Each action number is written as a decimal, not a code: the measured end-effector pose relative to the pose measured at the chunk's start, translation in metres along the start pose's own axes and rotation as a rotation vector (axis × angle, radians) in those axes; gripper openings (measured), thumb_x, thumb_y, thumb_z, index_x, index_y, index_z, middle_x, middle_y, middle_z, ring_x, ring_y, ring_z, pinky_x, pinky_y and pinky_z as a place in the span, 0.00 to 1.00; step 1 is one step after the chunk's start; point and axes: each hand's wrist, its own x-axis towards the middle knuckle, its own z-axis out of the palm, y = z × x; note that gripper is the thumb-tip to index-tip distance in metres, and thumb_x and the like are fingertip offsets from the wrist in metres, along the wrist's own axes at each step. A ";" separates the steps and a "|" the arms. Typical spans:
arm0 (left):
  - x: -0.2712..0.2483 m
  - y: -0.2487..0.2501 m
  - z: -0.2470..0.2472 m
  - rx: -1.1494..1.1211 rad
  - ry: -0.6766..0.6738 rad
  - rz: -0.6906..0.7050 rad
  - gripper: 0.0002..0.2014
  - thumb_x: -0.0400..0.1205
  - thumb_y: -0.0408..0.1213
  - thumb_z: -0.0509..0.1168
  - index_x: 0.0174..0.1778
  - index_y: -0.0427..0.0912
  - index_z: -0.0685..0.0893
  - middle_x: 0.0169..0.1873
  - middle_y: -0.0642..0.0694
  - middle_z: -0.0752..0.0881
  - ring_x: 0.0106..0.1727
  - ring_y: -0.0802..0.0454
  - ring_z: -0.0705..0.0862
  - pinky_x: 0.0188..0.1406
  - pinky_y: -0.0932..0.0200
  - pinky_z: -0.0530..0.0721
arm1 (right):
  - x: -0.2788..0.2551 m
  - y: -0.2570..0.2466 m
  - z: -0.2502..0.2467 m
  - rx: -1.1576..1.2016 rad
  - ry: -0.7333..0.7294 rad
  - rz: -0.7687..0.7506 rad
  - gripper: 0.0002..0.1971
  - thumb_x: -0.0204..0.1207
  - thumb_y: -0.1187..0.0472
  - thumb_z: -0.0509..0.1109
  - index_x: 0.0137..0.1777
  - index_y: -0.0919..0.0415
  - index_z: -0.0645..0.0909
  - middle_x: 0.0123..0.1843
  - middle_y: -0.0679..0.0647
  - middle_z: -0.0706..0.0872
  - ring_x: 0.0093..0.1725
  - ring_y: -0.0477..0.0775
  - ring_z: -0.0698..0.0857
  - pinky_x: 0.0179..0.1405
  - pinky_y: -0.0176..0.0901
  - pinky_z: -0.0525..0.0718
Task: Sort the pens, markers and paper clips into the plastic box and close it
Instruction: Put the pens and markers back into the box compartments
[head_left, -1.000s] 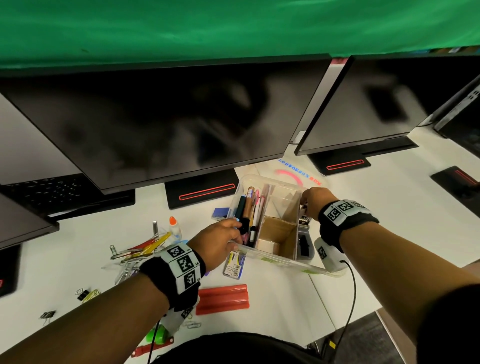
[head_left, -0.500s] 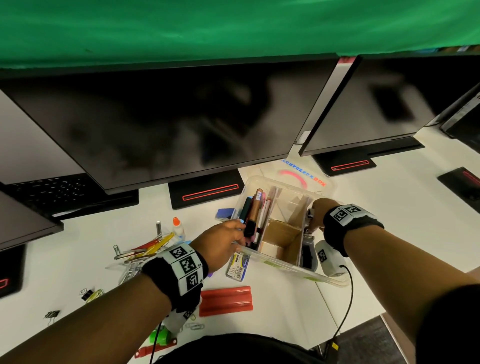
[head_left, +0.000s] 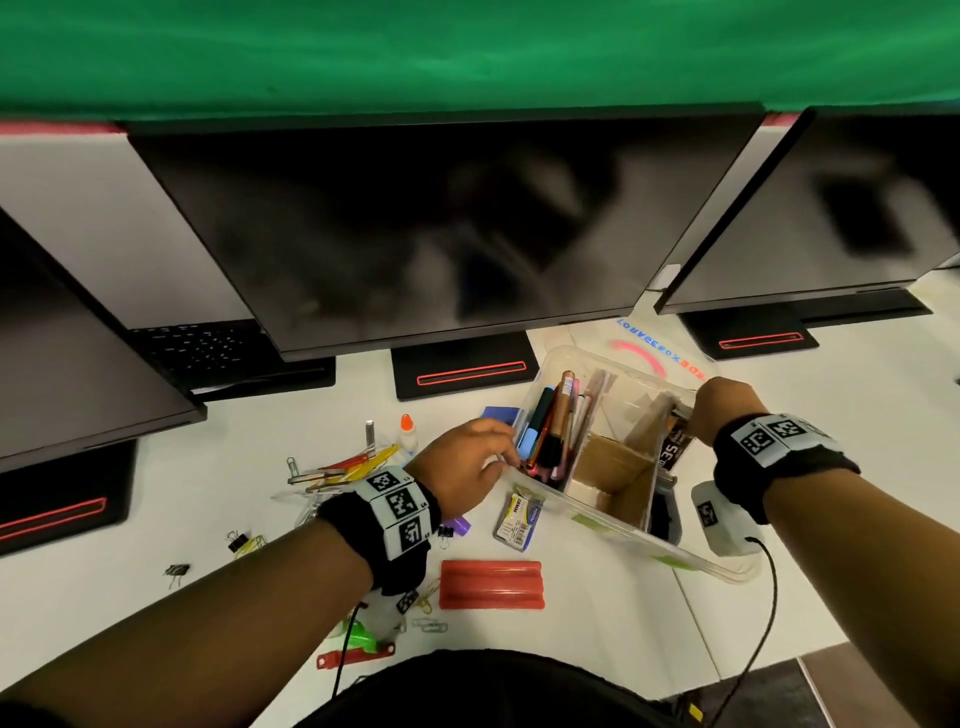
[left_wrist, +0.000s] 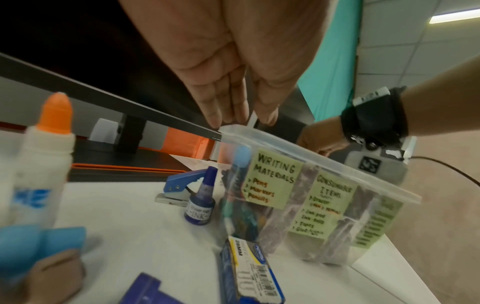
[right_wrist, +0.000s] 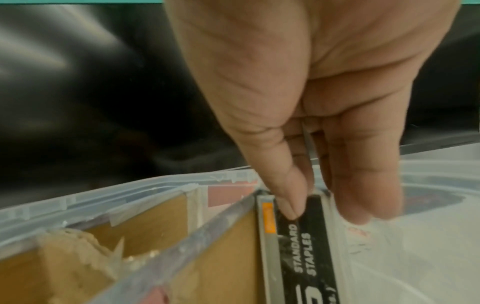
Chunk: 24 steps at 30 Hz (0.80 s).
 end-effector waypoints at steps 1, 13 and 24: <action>-0.003 -0.004 -0.004 -0.004 0.021 -0.017 0.11 0.84 0.34 0.59 0.58 0.46 0.84 0.70 0.52 0.76 0.73 0.57 0.72 0.66 0.74 0.59 | -0.003 0.001 0.001 0.004 -0.002 0.005 0.14 0.76 0.62 0.68 0.57 0.70 0.80 0.53 0.65 0.85 0.54 0.63 0.85 0.56 0.45 0.81; -0.057 -0.090 -0.036 -0.013 0.092 -0.389 0.10 0.81 0.31 0.62 0.52 0.42 0.87 0.57 0.44 0.85 0.60 0.48 0.82 0.60 0.64 0.74 | -0.094 -0.104 -0.040 0.273 0.085 -0.418 0.09 0.74 0.57 0.69 0.46 0.62 0.84 0.49 0.59 0.86 0.52 0.60 0.84 0.46 0.42 0.76; -0.083 -0.100 -0.028 0.003 -0.080 -0.371 0.11 0.82 0.34 0.61 0.56 0.47 0.85 0.60 0.48 0.85 0.59 0.50 0.82 0.60 0.64 0.74 | -0.149 -0.166 0.095 -0.089 -0.254 -0.923 0.30 0.71 0.49 0.72 0.72 0.55 0.71 0.68 0.59 0.77 0.66 0.63 0.77 0.64 0.51 0.79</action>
